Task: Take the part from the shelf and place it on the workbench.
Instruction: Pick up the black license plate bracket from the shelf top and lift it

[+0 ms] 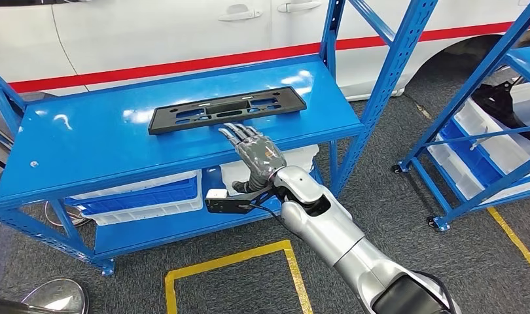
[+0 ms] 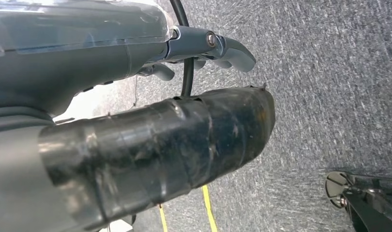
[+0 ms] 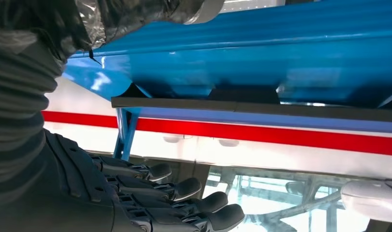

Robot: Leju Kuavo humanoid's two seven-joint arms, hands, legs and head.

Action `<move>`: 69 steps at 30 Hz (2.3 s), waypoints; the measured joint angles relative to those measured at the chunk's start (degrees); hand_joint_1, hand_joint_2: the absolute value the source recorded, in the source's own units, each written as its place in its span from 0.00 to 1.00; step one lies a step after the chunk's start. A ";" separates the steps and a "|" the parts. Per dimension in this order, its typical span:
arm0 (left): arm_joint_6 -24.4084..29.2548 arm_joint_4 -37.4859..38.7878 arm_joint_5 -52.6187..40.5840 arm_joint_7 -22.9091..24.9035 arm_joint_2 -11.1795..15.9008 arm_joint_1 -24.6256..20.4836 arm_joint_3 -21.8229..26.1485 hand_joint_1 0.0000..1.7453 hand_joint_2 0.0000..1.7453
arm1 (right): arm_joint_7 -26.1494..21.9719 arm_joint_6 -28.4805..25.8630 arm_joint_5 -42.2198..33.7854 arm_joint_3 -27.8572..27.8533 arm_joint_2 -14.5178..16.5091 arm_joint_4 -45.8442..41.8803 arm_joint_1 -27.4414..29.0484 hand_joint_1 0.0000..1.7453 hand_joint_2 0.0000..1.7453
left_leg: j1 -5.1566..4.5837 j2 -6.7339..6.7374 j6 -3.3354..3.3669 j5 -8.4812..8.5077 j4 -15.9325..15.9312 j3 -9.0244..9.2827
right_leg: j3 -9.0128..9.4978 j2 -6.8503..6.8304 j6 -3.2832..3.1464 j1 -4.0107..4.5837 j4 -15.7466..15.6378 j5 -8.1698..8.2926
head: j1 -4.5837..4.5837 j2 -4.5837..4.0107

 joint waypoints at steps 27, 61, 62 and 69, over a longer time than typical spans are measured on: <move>0.10 0.07 -0.48 -1.64 -0.92 0.04 0.46 0.00 0.00 | -0.19 0.57 0.47 0.03 2.13 2.71 -0.86 0.00 1.00 | 0.70 0.51 1.56 0.89 -1.25 0.21 | -8.87 -0.06 1.84 -0.48 15.11 -4.75 | 0.04 0.00; 0.08 0.28 -0.85 -2.01 -1.70 0.09 2.01 0.00 0.00 | -0.27 0.74 1.14 0.09 2.99 3.71 -1.39 0.00 1.00 | 0.29 1.20 1.14 0.19 0.24 -0.50 | -6.38 -0.29 -0.22 0.39 5.22 3.40 | -0.01 0.00; 0.07 0.32 -0.96 -2.05 -1.80 0.05 2.07 0.00 0.00 | -0.23 0.57 1.16 0.09 2.99 3.79 -1.50 0.00 1.00 | 0.28 1.14 0.91 -0.09 0.22 -0.28 | -5.25 -0.29 -0.66 0.65 2.64 4.28 | -0.04 0.00; -0.08 0.45 -2.03 -2.21 -2.07 -0.13 2.58 0.00 0.00 | 0.24 -0.82 1.96 -0.11 3.33 5.62 -2.78 0.00 1.00 | 0.48 1.66 -1.11 -2.98 5.74 -3.01 | -1.82 -0.36 -1.53 0.01 -2.00 3.29 | -0.12 0.00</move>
